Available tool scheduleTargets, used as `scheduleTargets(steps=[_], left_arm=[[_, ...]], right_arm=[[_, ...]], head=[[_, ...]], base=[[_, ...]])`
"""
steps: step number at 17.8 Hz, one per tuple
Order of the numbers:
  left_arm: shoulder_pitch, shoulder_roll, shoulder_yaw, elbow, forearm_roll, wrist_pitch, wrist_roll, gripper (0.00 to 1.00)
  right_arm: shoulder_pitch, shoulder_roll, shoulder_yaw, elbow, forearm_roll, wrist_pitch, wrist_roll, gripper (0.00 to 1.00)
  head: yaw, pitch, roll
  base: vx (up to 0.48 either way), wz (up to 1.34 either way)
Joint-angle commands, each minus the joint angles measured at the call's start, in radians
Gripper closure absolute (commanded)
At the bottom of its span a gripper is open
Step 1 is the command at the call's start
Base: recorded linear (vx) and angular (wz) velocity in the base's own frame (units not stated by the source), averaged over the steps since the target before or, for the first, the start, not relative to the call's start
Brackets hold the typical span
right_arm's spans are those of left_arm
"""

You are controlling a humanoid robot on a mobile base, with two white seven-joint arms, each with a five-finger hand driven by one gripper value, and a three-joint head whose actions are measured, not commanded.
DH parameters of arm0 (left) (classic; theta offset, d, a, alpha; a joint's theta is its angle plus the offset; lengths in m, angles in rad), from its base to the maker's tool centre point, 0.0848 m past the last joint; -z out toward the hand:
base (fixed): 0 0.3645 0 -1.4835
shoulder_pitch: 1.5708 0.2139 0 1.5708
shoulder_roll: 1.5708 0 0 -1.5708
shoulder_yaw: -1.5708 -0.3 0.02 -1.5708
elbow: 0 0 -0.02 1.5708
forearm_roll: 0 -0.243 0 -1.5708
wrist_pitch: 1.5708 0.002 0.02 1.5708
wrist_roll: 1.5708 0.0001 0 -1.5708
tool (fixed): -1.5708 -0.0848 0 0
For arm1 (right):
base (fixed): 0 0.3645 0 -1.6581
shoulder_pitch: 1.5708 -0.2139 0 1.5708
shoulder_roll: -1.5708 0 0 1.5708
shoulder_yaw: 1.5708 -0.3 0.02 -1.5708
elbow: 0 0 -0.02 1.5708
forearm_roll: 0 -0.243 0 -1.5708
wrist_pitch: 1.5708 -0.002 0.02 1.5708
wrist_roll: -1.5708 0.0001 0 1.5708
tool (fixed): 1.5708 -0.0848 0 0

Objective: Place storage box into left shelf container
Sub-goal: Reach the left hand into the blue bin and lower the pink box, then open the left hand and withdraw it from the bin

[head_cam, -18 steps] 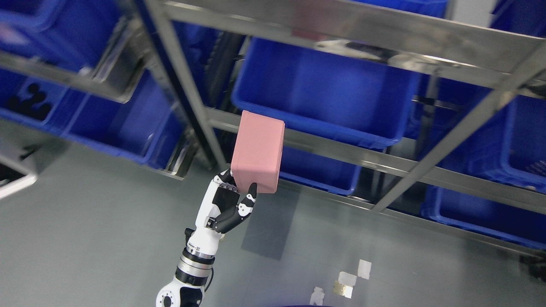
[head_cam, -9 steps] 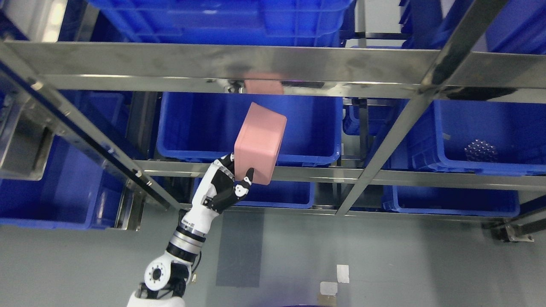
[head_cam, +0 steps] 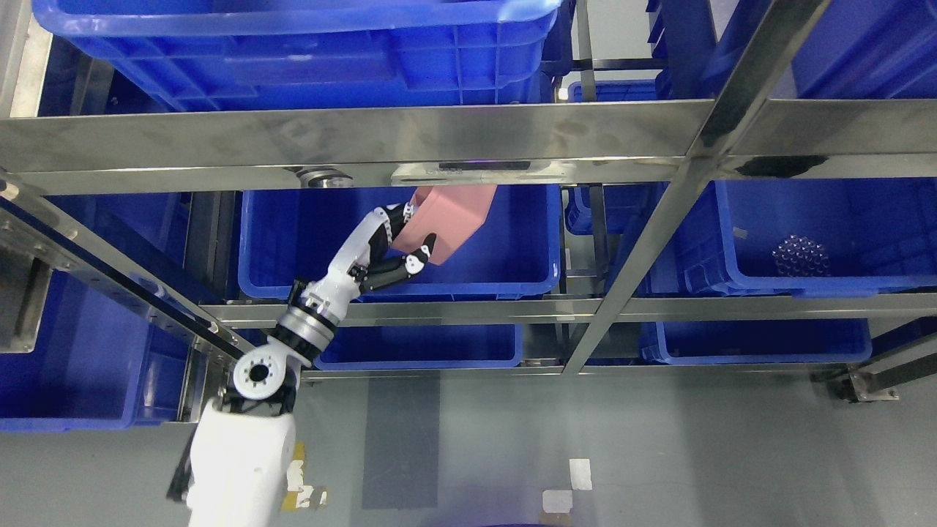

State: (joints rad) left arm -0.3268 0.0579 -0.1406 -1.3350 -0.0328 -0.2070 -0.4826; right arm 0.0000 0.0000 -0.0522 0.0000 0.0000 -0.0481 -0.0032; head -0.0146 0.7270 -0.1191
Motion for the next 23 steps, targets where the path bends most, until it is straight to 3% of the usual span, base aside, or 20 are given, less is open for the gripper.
scheduleTargets(steps=[1, 3, 6, 7, 11, 12, 13, 15, 18, 20, 23], left_arm=[[-0.210, 0.019, 0.026, 0.348, -0.391, -0.058, -0.007, 0.93], [-0.235, 0.010, 0.030, 0.437, -0.485, -0.110, -0.005, 0.91], [-0.236, -0.022, 0.041, 0.441, -0.504, -0.117, 0.006, 0.87], [-0.236, -0.040, 0.062, 0.439, -0.503, -0.118, 0.009, 0.78], [-0.250, -0.040, 0.081, 0.435, -0.486, -0.143, 0.068, 0.13], [-0.250, -0.040, 0.088, 0.427, -0.478, -0.170, 0.105, 0.08], [-0.248, -0.040, 0.098, 0.404, -0.440, -0.196, 0.174, 0.04], [-0.227, -0.040, 0.090, 0.344, -0.200, -0.187, 0.339, 0.03], [-0.100, -0.040, 0.075, 0.089, 0.089, -0.088, 0.398, 0.02], [0.016, -0.040, 0.070, -0.111, 0.175, -0.026, 0.400, 0.02], [0.185, -0.040, 0.067, -0.344, 0.180, 0.046, 0.410, 0.01]], right_arm=[[-0.005, -0.017, 0.000, -0.017, -0.021, -0.001, 0.002, 0.00], [-0.005, -0.017, 0.000, -0.017, -0.021, -0.002, 0.000, 0.00], [-0.005, -0.017, 0.000, -0.017, -0.021, -0.001, 0.002, 0.00], [-0.005, -0.017, 0.000, -0.017, -0.021, -0.002, 0.002, 0.00], [-0.005, -0.017, 0.000, -0.017, -0.021, -0.001, 0.000, 0.00], [-0.005, -0.017, 0.000, -0.017, -0.021, -0.001, 0.002, 0.00], [-0.005, -0.017, 0.000, -0.017, -0.021, -0.001, 0.000, 0.00], [-0.005, -0.017, 0.000, -0.017, -0.021, -0.001, 0.002, 0.00], [-0.005, -0.017, 0.000, -0.017, -0.021, -0.001, 0.002, 0.00], [-0.005, -0.017, 0.000, -0.017, -0.021, -0.002, 0.000, 0.00], [-0.005, -0.017, 0.000, -0.017, -0.021, -0.002, 0.000, 0.00]], head=[[0.0000, 0.000, 0.000], [0.0000, 0.000, 0.000], [0.0000, 0.000, 0.000], [0.0000, 0.000, 0.000], [0.0000, 0.000, 0.000], [0.0000, 0.000, 0.000], [0.0000, 0.000, 0.000], [0.0000, 0.000, 0.000], [0.0000, 0.000, 0.000], [0.0000, 0.000, 0.000], [0.0000, 0.000, 0.000]], base=[[0.015, -0.03], [0.000, 0.00], [0.000, 0.00], [0.000, 0.00], [0.000, 0.00], [0.000, 0.00], [0.000, 0.00], [0.000, 0.00], [0.000, 0.00], [0.000, 0.00], [0.000, 0.00]])
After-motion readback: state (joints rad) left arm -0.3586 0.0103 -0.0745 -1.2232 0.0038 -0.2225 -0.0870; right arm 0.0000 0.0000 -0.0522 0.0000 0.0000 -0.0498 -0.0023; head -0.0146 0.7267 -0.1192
